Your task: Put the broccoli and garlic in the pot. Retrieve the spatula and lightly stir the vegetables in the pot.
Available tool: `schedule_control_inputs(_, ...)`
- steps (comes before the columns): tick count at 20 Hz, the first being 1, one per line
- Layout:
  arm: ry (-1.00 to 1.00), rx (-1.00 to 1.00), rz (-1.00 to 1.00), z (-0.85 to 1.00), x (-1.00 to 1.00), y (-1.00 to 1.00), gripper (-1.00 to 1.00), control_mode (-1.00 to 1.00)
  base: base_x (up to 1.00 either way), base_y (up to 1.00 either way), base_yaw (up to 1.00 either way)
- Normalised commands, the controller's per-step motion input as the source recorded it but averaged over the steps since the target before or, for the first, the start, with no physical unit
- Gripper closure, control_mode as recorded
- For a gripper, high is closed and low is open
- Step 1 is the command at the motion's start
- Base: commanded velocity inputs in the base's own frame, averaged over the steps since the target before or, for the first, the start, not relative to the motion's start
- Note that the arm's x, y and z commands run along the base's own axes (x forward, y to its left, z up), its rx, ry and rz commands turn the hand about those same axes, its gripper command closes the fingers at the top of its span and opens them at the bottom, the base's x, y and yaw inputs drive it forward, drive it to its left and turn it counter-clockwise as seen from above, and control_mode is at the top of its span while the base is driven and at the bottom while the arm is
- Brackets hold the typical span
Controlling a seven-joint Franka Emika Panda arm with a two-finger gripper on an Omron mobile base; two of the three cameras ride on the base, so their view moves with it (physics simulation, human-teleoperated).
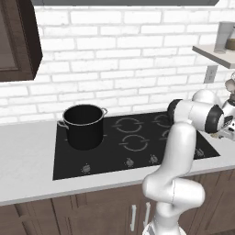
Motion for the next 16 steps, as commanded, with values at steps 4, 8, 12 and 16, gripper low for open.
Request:
schedule_control_inputs(4, -0.23, 0.00, 0.00, 1.00, -0.30, 0.92, 1.00, -1.00, 0.00, 0.00, 0.00)
schedule_control_inputs(8, -0.13, 0.00, 0.00, 1.00, -0.02, 1.00, 1.00, -1.00, 0.00, 0.00, 0.00)
schedule_control_inputs(12, -0.03, -0.04, 0.00, 0.92, 0.00, 1.00, 1.00, -1.00, 0.00, 0.00, 0.00)
schedule_control_inputs(16, 0.00, -0.09, 0.00, 0.66, 0.02, 1.00, 1.00, -1.00, 0.00, 0.00, 0.00)
